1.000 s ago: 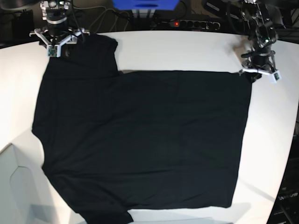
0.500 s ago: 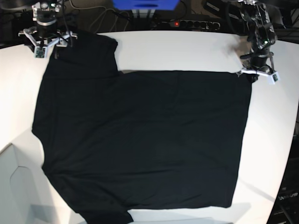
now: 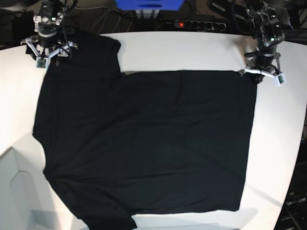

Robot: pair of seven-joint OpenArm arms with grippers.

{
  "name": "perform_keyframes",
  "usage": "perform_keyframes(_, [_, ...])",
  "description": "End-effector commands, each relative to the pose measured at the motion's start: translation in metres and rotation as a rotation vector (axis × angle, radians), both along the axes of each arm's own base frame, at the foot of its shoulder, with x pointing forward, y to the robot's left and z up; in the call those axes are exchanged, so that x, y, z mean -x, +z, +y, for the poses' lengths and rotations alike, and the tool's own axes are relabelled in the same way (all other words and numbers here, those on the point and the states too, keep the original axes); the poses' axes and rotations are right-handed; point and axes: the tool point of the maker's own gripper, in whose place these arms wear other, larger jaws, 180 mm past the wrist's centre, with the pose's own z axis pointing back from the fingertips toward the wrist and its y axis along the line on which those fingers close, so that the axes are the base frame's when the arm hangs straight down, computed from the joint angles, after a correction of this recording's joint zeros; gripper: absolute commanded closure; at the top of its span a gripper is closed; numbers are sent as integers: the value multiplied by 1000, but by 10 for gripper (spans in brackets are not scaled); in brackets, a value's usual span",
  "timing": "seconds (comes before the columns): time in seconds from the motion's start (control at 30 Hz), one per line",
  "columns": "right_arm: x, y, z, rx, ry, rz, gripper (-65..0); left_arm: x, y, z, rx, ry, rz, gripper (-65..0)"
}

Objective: Fold the T-shirt properly
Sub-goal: 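Grasp the black shirt's shoulder edges with both grippers, then lift the shoulder edges and pull them over toward the hem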

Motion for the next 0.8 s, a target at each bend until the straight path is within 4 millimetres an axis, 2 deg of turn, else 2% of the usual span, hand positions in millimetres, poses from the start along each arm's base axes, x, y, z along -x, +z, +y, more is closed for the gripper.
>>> perform_keyframes(0.0, [-5,7,-3,18,13,-25,-443,-4,10,6,-26,-6,-30,-1])
perform_keyframes(0.27, [5,-14,-6,2,-6,26,-423,-3,8,7,-24,-3,-24,-1])
perform_keyframes(0.37, [5,-14,-6,1,-6,29,-337,-3,8,7,-26,-4,-24,-1])
perform_keyframes(0.63, [5,-13,-6,2,-5,26,-1,-4,10,7,-28,-5,-29,-1])
perform_keyframes(0.77, [2,-5,-7,11,-3,4,0,-4,11,6,-27,-5,-32,-1])
